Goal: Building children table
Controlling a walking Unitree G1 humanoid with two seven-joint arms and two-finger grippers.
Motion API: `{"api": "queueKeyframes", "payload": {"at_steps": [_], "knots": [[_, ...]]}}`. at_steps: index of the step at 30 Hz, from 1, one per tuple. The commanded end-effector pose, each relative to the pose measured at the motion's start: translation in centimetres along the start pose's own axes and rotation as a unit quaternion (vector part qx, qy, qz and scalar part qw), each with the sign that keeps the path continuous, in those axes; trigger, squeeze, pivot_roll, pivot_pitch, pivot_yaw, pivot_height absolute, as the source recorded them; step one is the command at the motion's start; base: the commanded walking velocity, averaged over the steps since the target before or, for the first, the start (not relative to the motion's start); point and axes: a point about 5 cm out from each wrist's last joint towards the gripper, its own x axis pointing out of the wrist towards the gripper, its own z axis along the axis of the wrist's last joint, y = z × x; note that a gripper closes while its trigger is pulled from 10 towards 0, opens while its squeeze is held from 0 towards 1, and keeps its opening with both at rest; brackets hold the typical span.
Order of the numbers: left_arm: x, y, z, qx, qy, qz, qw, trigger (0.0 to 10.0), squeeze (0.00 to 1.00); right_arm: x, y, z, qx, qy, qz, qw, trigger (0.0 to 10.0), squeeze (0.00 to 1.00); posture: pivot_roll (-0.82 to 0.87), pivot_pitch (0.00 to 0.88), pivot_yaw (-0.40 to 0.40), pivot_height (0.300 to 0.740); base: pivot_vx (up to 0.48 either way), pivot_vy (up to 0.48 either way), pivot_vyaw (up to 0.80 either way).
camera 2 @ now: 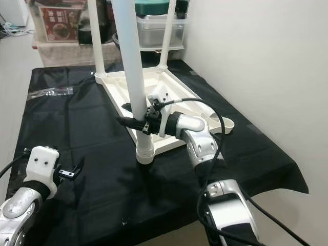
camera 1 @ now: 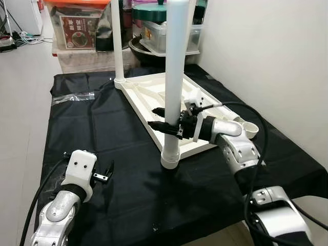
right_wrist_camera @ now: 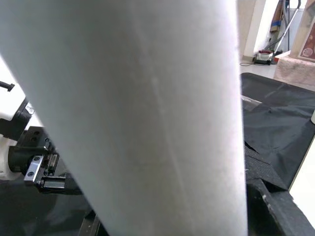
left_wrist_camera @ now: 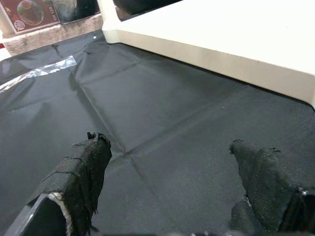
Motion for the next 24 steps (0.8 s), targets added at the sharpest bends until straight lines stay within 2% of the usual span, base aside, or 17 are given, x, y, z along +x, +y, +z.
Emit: {"api": "queueKeyframes", "payload": {"at_steps": [1,7,11,16,23,24], "knots": [[-0.1,-0.4,-0.4,-0.009,0.008,-0.008,1.0,10.0,0.0,0.5,1.7,-3.6,0.085,0.033,0.035,0.995,0.0,0.0,0.05,0.0,-0.102,0.74,0.0,0.0,0.0],[-0.2,-0.5,-0.7,-0.013,0.013,-0.012,1.0,10.0,0.0,0.5,2.1,-4.5,0.109,0.035,0.043,0.992,0.0,0.0,0.05,0.0,-0.097,0.74,0.0,0.0,0.0],[-0.2,-0.5,-0.6,-0.014,0.014,-0.015,1.0,10.0,0.0,0.8,2.4,-5.4,0.135,0.054,0.077,0.986,0.0,0.0,0.06,0.0,-0.095,0.74,0.0,0.0,0.0],[-0.2,-0.5,-0.6,-0.014,0.014,-0.015,1.0,10.0,0.0,0.9,2.4,-5.6,0.139,0.057,0.077,0.986,0.0,0.0,0.06,0.0,-0.095,0.74,0.0,0.0,0.0],[-0.3,-0.3,-0.6,-0.016,0.016,-0.011,1.0,10.0,0.0,2.0,1.8,-6.6,0.198,0.066,0.017,0.978,0.0,0.0,0.08,0.0,-0.107,0.74,0.0,0.0,0.0],[-0.4,-0.2,-0.5,-0.016,0.017,-0.01,1.0,10.0,0.0,2.2,1.6,-6.9,0.234,0.051,-0.025,0.971,0.0,0.0,0.09,0.0,-0.11,0.74,0.0,0.0,0.0]]}}
